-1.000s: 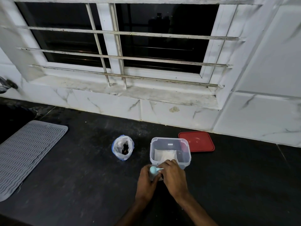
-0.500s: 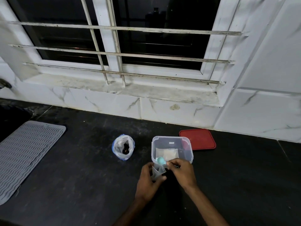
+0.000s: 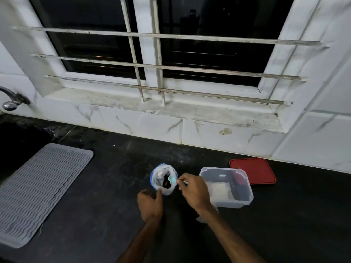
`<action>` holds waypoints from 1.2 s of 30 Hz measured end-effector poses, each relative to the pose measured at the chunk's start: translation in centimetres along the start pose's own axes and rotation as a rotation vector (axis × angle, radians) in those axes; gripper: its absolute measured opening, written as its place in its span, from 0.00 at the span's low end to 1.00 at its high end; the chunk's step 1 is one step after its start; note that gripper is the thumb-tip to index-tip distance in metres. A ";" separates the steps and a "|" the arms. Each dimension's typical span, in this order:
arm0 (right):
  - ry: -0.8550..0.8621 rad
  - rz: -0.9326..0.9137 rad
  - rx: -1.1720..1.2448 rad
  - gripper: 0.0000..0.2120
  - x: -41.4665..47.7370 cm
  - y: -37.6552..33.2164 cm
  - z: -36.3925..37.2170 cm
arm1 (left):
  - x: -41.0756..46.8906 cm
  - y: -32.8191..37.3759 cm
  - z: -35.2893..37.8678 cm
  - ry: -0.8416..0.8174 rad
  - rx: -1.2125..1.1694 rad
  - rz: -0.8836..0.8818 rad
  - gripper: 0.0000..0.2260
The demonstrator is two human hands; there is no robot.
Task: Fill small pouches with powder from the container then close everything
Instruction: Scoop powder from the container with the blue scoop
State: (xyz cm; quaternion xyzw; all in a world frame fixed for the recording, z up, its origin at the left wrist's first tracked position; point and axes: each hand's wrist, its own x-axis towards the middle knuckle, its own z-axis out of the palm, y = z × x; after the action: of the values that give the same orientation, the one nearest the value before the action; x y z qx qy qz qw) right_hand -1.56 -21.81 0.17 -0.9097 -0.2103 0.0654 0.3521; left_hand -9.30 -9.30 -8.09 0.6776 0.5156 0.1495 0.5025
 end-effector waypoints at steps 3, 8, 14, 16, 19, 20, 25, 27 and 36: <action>-0.070 -0.026 -0.220 0.10 1.7 -1.3 1.7 | 1.9 -0.9 0.7 -0.124 0.016 -0.124 0.29; -0.223 0.010 -0.476 0.13 4.4 -1.3 4.6 | 4.2 0.5 1.3 -0.236 0.088 -0.053 0.15; -0.219 0.165 -0.405 0.12 4.8 -0.8 6.2 | 6.0 0.7 1.8 -0.258 -0.055 -0.015 0.10; -0.177 0.266 -0.277 0.13 4.8 -0.1 6.5 | 6.2 0.4 1.8 -0.298 -0.128 0.026 0.08; -0.189 0.415 -0.111 0.14 5.4 0.7 6.4 | 6.7 -0.7 1.8 -0.415 -0.224 0.030 0.08; -0.200 0.465 -0.063 0.11 5.7 1.0 6.3 | 6.7 -0.7 1.7 -0.456 -0.254 0.026 0.08; -0.272 0.436 -0.208 0.12 5.6 0.5 6.1 | 6.1 1.2 1.0 -0.637 -0.300 0.025 0.06; -0.378 0.275 -0.480 0.14 4.8 -1.0 6.1 | 6.2 1.7 0.9 -0.658 -0.292 0.013 0.07; -0.268 0.448 -0.168 0.12 4.7 0.5 7.3 | 6.2 2.2 0.8 -0.511 -0.362 -0.108 0.09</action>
State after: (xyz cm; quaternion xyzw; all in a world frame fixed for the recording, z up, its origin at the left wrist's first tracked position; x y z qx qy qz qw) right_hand 0.91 -15.64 -5.46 -0.9428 -0.0530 0.2437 0.2213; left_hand -4.87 -4.32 -8.55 0.5646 0.3728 0.0368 0.7354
